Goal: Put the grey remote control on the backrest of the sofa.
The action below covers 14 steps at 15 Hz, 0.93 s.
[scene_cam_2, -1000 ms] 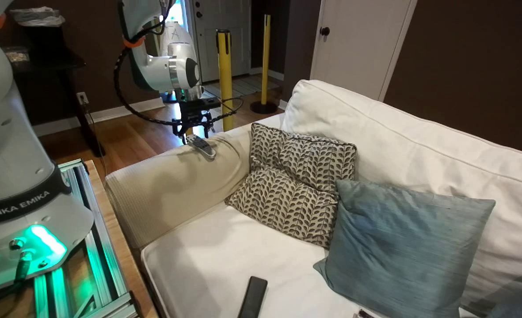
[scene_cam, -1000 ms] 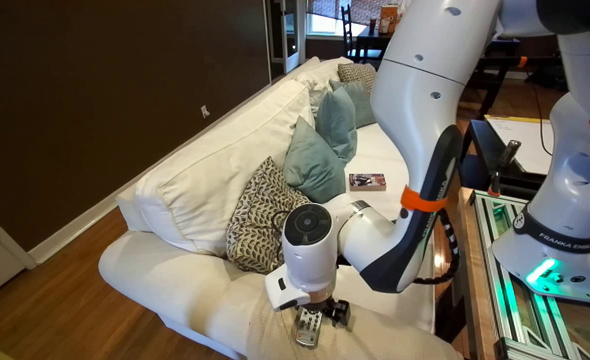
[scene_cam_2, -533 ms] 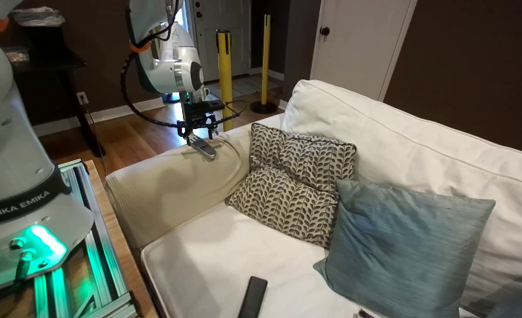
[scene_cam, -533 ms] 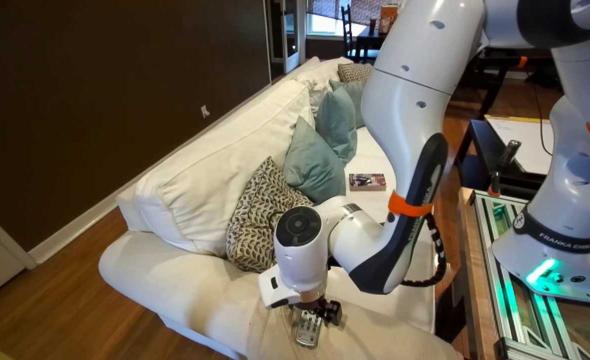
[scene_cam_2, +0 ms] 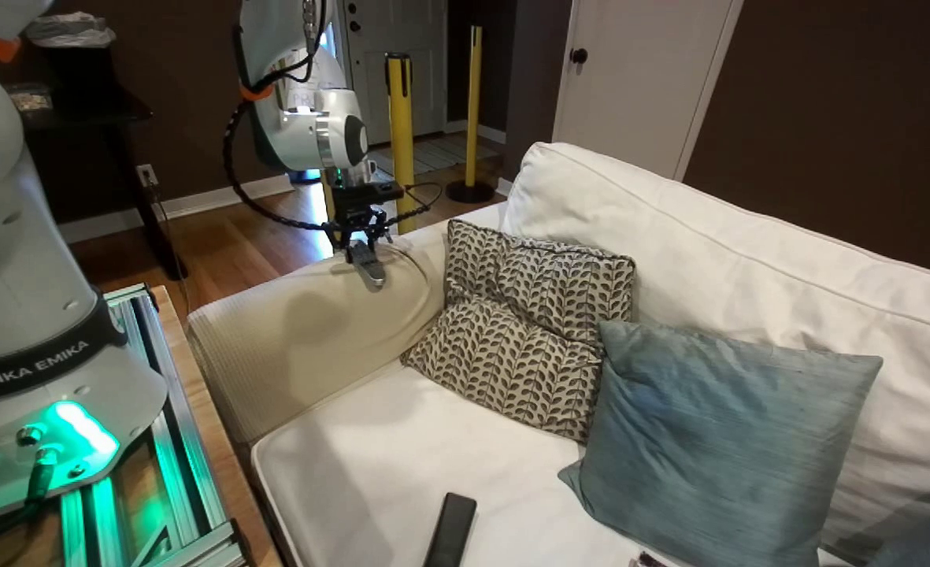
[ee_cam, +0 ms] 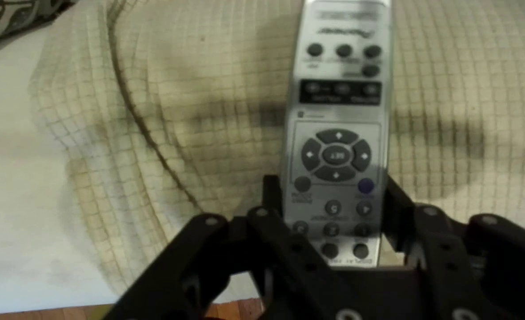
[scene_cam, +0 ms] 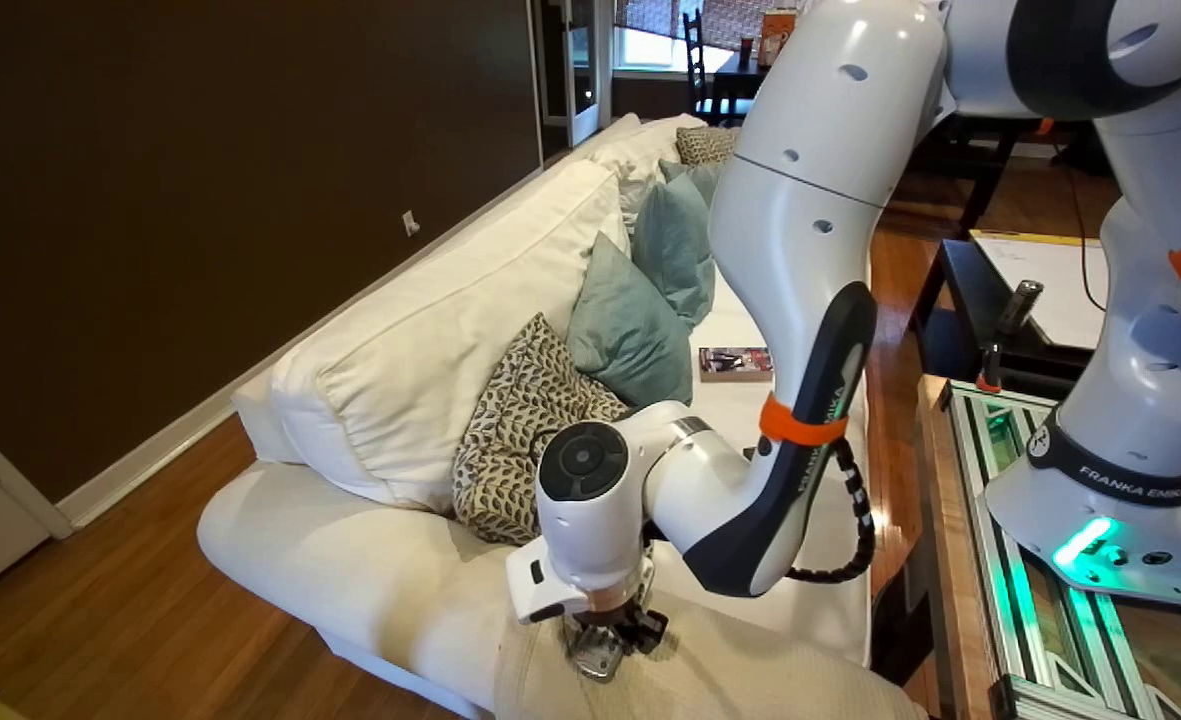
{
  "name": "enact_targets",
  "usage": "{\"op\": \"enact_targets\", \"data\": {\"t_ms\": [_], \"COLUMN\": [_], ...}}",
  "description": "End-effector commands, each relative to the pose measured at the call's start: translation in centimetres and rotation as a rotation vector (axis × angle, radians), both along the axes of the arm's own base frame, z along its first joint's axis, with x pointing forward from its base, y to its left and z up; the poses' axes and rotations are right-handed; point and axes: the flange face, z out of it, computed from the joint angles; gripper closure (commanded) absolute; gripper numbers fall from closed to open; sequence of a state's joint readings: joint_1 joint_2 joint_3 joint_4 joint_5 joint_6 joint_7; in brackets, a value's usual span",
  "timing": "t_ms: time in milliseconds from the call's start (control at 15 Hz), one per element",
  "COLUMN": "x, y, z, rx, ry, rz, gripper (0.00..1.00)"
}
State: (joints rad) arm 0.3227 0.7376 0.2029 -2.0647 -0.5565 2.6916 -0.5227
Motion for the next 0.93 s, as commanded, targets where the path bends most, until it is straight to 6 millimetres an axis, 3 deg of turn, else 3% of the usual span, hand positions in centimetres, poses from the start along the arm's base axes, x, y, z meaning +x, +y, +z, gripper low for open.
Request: {"op": "enact_targets", "data": {"t_ms": [0,467,867], "x": [0.2,0.8,2.1], "y": [0.3,-1.2,-2.8], "z": [-0.1,3.1,8.3], "rx": [0.005,-0.018,-0.099], "ry": [0.007,0.03,0.02], "rz": [-0.029,-0.208,-0.267], "gripper": [0.71,0.71,0.71]}}
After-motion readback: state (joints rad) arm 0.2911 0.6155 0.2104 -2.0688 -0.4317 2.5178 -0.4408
